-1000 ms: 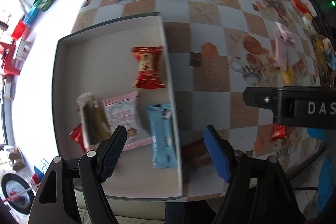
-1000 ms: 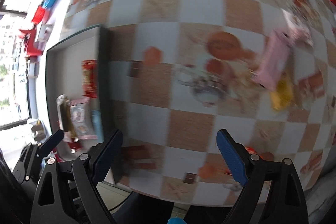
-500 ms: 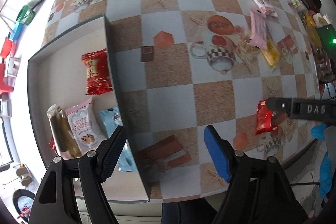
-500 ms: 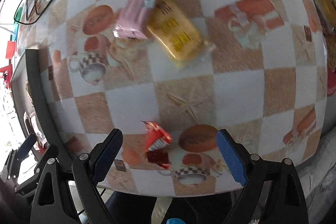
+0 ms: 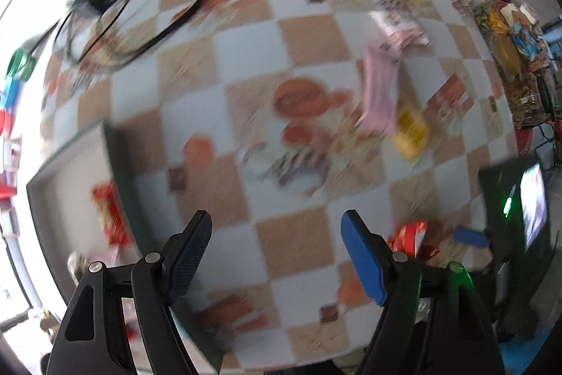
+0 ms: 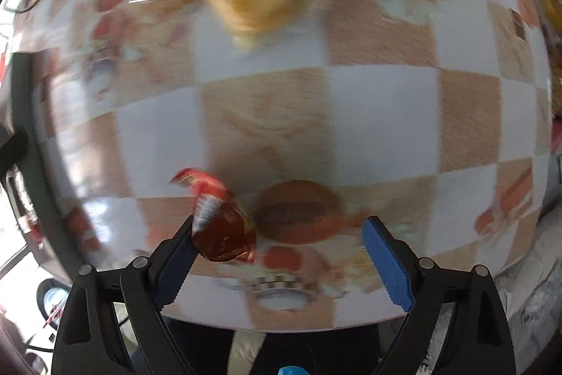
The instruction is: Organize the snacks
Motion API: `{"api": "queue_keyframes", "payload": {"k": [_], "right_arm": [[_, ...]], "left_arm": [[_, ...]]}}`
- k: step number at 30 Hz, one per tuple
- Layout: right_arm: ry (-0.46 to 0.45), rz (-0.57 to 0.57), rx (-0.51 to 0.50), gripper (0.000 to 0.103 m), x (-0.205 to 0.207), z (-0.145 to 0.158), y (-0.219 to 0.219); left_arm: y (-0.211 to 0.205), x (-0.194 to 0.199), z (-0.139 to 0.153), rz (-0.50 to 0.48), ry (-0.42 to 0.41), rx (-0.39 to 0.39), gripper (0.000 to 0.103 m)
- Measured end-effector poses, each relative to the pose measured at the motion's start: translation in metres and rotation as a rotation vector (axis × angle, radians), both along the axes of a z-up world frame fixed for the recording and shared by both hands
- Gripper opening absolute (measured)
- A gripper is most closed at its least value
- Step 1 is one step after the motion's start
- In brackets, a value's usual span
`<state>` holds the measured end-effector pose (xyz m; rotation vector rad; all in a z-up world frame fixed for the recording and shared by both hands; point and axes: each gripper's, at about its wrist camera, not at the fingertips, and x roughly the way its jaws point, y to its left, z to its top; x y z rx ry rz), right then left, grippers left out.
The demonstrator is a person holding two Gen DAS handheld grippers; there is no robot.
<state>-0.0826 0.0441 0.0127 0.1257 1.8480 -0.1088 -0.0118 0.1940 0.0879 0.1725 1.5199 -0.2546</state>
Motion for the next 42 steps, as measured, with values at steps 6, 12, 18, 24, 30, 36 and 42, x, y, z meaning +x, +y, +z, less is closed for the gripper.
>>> {"api": "queue_keyframes", "payload": {"k": [6,12,18,24,30,36,42], "right_arm": [[0.009,-0.002,-0.024,0.103,-0.012,-0.010,-0.027],[0.012,0.019,-0.031,0.103,-0.017,-0.023,-0.038],[-0.006,0.031,-0.033,0.103,-0.013,-0.019,-0.036],[-0.014,0.054,-0.035,0.103,-0.022,-0.011,-0.032],[-0.005,0.049,-0.029,0.103,-0.020,-0.014,-0.030],[-0.004,0.047,-0.030,0.103,-0.019,-0.016,-0.030],[-0.018,0.046,-0.031,0.103,-0.021,-0.014,-0.031]], "left_arm": [[-0.050,0.041,-0.012,-0.072,0.021,-0.036,0.079],[-0.086,0.074,-0.035,-0.056,0.069,-0.042,0.079],[-0.102,0.086,-0.055,-0.017,0.110,-0.035,0.070],[-0.104,0.089,-0.052,-0.014,0.113,-0.081,0.026],[-0.068,0.055,-0.038,0.026,0.075,-0.070,0.026],[-0.018,-0.008,-0.052,0.077,0.120,0.026,0.027],[0.003,-0.039,-0.071,0.106,0.132,0.090,0.068]]}}
